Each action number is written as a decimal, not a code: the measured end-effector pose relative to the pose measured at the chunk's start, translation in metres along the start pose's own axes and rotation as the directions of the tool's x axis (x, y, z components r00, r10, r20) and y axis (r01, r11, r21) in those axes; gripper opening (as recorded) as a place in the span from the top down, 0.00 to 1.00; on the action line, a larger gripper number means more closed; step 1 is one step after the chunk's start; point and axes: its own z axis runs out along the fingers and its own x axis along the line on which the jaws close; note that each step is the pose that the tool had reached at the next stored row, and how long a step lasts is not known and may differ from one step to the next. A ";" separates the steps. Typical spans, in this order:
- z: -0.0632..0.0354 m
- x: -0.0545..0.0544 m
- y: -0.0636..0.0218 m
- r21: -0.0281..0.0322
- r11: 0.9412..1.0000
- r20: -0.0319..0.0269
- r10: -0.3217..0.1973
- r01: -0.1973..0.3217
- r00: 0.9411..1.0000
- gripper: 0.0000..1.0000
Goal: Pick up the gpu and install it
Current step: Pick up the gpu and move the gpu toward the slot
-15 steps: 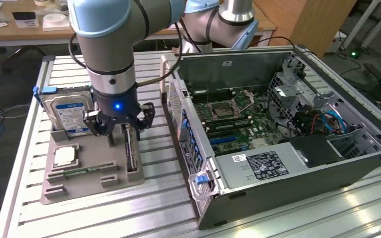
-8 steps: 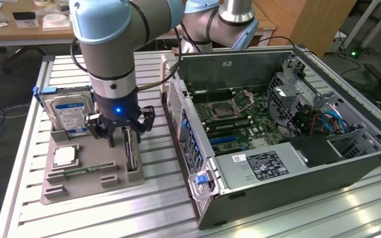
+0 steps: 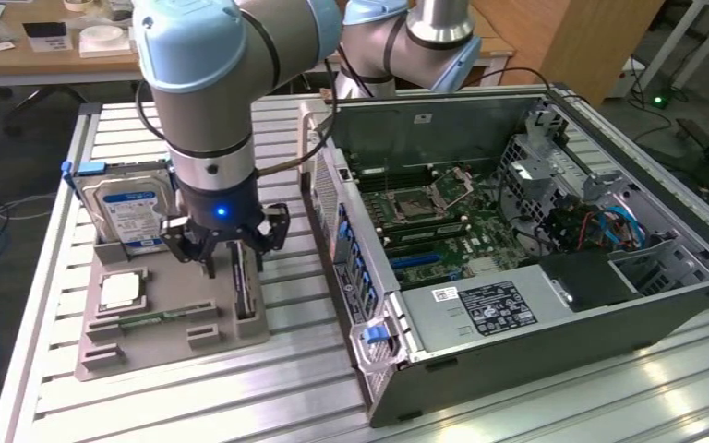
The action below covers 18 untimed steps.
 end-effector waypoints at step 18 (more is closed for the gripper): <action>0.0090 0.000 -0.0009 -0.001 1.000 -0.001 -0.019 0.019 1.000 0.44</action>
